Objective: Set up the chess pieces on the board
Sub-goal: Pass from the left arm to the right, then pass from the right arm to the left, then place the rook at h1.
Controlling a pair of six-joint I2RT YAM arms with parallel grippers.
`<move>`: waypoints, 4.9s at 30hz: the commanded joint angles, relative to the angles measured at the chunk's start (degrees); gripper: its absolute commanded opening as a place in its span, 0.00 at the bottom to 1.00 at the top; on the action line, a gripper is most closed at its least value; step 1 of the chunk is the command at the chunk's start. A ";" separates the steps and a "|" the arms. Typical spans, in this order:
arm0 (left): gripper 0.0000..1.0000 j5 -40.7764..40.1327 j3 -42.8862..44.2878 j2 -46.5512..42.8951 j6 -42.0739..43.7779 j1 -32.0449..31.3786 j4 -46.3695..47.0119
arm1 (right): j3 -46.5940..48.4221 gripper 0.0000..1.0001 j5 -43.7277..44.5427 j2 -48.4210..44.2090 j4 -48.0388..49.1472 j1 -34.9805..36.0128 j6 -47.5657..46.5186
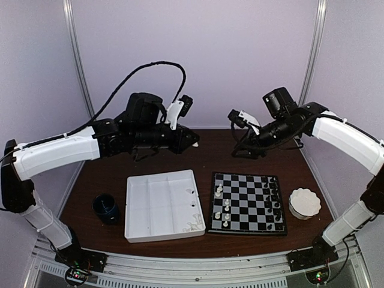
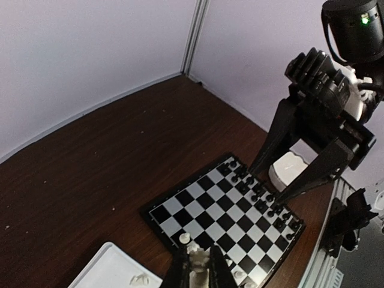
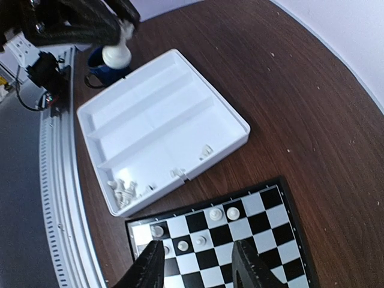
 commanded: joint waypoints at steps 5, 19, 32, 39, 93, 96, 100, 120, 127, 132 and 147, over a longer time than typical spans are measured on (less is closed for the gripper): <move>0.09 10.27 -6.67 -0.57 -8.50 0.00 30.45 | 9.19 0.48 -17.01 3.15 5.06 2.32 8.69; 0.09 17.55 -10.92 -0.66 -13.21 0.06 42.18 | 14.68 0.50 -22.21 7.45 7.16 6.15 13.81; 0.09 17.99 -11.36 -0.76 -13.32 0.05 41.94 | 14.34 0.13 -21.03 6.94 9.01 6.07 16.45; 0.31 15.44 -8.40 -1.90 -11.19 0.01 31.40 | 14.29 0.04 -13.14 6.91 3.12 6.13 9.73; 0.07 20.43 -8.20 3.26 -0.02 -0.50 12.49 | -3.47 0.53 -10.47 -12.13 -5.61 -10.35 -1.94; 0.08 21.67 -14.56 3.60 7.90 -3.08 16.90 | -11.73 0.53 -10.95 -15.94 -0.78 -16.57 -0.81; 0.08 21.74 -18.60 6.69 11.78 -4.81 22.24 | -19.10 0.54 -12.05 -18.23 4.07 -20.80 -0.24; 0.08 18.70 -13.47 19.73 20.77 -11.61 18.52 | -22.74 0.55 -13.01 -17.96 6.02 -21.44 -2.09; 0.08 18.81 -13.21 21.75 20.75 -11.57 19.44 | -22.59 0.55 -13.19 -17.44 5.97 -21.44 -2.34; 0.08 18.23 -12.84 23.23 20.76 -11.59 19.08 | -22.60 0.55 -13.11 -17.30 5.89 -21.44 -2.34; 0.09 17.39 -12.11 25.08 22.80 -11.61 17.96 | -22.58 0.55 -13.22 -17.04 5.78 -21.44 -2.43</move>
